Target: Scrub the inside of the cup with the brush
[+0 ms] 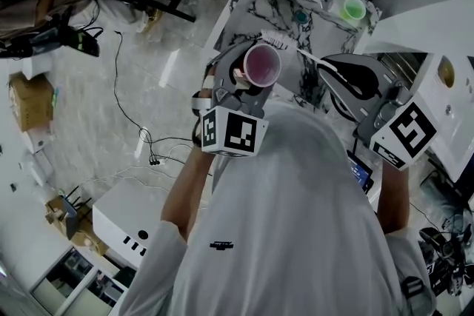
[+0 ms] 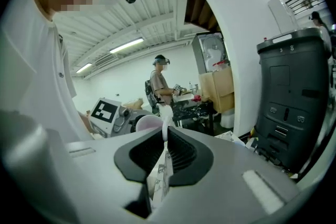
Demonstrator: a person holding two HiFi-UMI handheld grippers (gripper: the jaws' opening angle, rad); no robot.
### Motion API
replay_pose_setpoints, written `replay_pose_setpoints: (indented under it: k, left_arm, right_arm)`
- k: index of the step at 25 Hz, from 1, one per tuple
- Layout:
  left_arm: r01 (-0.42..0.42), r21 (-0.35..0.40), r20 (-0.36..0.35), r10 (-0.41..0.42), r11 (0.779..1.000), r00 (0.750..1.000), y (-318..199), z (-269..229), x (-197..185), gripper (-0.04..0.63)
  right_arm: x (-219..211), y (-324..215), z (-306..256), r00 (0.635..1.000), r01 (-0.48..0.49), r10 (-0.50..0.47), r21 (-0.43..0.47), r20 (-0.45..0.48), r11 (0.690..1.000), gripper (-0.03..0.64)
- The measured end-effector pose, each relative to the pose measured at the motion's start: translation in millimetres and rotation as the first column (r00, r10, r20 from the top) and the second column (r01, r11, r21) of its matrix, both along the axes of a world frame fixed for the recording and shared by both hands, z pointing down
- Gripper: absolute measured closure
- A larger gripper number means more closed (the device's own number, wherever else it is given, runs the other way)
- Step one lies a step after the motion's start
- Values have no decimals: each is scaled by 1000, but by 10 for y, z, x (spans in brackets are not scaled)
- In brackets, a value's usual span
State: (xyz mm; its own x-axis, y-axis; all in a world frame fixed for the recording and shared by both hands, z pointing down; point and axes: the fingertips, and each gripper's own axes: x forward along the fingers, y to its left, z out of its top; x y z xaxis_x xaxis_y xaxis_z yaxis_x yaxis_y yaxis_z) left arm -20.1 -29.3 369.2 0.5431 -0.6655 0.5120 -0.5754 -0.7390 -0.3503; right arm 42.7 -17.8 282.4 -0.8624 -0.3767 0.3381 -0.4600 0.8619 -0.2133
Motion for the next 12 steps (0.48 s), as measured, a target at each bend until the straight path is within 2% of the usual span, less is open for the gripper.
replay_pose_setpoints:
  k: [3,7,12]
  left_arm:
    - [5,-17,-66,-7,1000,998,-9,-92,20,336]
    - [22,-26,-156,-25,999,987,-20,-207,12,335]
    - [47,-11,-308,-48,999,950,-73,-408,56,336]
  right_arm:
    - [108,-125,-52,994,-97,97,10,42,995,589]
    - [219,-201,24,979,-201,200,49,35,978,589]
    - [332,-222,181,952,-307,303,132,49,942,589]
